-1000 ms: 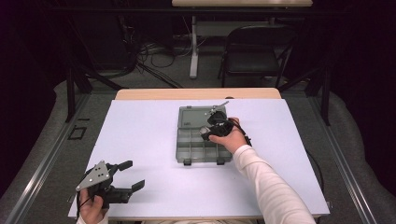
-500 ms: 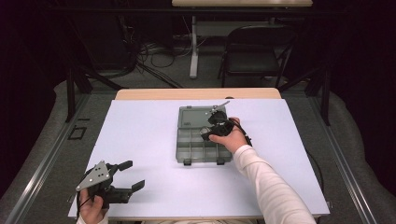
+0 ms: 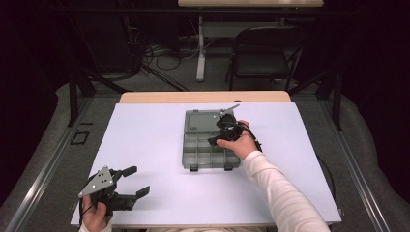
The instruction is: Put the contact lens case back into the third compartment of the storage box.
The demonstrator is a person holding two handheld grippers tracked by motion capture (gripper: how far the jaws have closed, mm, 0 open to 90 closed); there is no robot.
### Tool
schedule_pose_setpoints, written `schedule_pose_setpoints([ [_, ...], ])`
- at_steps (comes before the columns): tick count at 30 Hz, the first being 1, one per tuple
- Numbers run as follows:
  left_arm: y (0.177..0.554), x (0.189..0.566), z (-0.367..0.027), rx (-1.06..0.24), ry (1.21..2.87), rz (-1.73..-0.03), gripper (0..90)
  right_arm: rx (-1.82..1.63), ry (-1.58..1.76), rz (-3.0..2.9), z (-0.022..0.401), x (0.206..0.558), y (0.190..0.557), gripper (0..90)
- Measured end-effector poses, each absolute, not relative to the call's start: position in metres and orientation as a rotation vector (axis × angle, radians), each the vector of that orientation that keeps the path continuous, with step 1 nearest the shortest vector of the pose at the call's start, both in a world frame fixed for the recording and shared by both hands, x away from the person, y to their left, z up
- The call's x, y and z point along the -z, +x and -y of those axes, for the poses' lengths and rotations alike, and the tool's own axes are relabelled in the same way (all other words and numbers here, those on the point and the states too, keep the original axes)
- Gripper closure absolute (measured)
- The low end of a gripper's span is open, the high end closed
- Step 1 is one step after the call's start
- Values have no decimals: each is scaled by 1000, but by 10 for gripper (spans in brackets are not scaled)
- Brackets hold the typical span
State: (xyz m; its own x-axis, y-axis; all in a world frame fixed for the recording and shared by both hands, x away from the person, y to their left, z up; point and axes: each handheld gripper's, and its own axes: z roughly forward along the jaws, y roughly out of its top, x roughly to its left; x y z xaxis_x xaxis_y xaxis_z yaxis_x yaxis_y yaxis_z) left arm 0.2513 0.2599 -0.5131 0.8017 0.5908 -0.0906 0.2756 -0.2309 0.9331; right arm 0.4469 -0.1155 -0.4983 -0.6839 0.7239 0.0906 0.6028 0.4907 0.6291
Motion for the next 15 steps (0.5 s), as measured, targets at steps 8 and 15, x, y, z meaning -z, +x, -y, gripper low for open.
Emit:
schedule_pose_setpoints([
  [8,252,513,-259,-327,1825,-655,157,-975,1157,-2490,112,491,437,254],
  [15,254,513,-258,-332,1831,-655,157,-983,1175,-2485,114,488,427,203],
])
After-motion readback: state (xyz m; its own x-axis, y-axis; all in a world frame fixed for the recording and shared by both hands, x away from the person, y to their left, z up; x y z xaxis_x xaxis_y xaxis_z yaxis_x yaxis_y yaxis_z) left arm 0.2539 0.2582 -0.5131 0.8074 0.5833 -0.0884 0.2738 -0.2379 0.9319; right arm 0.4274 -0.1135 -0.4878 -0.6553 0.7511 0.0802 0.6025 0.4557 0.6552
